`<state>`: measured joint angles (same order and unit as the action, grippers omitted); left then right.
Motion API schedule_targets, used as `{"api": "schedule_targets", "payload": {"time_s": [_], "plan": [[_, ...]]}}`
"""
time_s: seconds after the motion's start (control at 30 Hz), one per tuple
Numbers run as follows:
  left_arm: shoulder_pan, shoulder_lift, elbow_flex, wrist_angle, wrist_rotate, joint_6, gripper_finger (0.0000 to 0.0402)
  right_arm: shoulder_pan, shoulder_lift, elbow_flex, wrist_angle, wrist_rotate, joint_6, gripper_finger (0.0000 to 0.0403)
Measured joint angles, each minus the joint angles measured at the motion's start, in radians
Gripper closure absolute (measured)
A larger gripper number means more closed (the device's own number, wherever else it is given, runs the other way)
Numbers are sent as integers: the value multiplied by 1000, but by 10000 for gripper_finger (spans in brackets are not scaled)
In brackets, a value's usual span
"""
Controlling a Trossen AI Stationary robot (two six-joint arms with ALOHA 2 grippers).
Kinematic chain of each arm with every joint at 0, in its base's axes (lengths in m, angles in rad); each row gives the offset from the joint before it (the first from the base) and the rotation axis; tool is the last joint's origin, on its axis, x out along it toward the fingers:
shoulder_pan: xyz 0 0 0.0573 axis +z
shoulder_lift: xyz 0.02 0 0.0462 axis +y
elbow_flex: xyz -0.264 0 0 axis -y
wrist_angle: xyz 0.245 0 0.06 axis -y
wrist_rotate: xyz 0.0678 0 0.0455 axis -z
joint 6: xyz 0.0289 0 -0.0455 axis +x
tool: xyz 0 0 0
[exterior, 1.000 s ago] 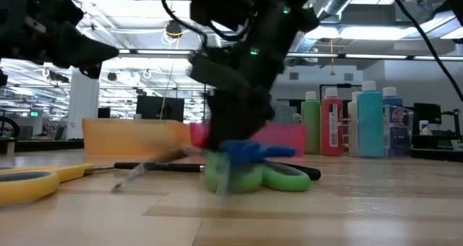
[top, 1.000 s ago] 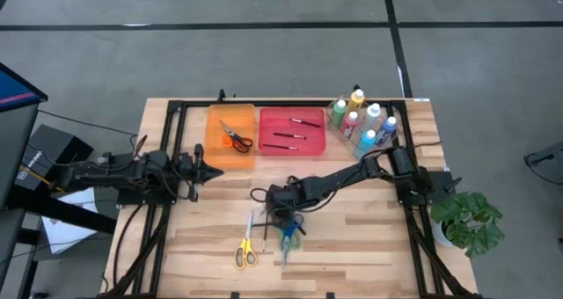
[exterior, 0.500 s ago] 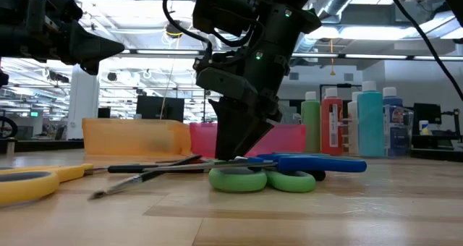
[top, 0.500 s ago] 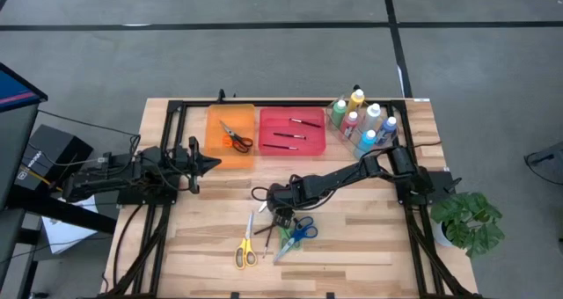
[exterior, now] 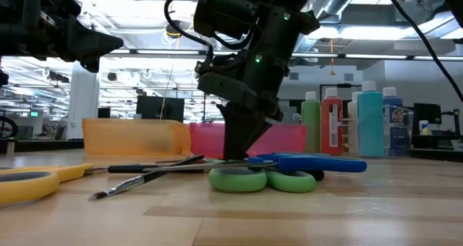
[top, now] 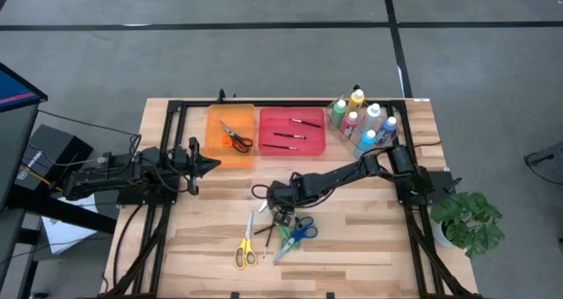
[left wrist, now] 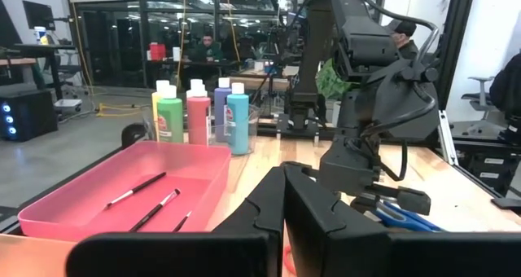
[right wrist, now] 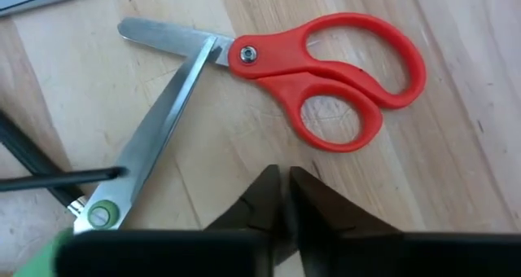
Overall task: Pick & Place Paint Supplies
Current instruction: Put the black paintbrush into the pink bin
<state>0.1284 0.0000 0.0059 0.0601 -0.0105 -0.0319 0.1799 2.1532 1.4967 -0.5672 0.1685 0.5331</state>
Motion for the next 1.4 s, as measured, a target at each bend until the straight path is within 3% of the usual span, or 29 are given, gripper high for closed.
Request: {"api": "schedule_targets", "payload": {"time_s": [0.1, 0.47, 0.67, 0.83, 1.4], "plan": [[0, 0, 0, 0, 0, 0, 399, 2, 0, 0, 1, 23, -6, 397], [0, 0, 0, 1, 0, 0, 399, 5, 2, 46, -13, 40, -60, 401], [0, 0, 0, 1, 0, 0, 399, 16, 2, 116, -67, 49, -100, 401], [0, 0, 0, 1, 0, 0, 399, 29, 2, 192, -140, 121, -145, 402], [0, 0, 0, 1, 0, 0, 399, 88, 2, 362, -144, 176, -280, 403]]}}
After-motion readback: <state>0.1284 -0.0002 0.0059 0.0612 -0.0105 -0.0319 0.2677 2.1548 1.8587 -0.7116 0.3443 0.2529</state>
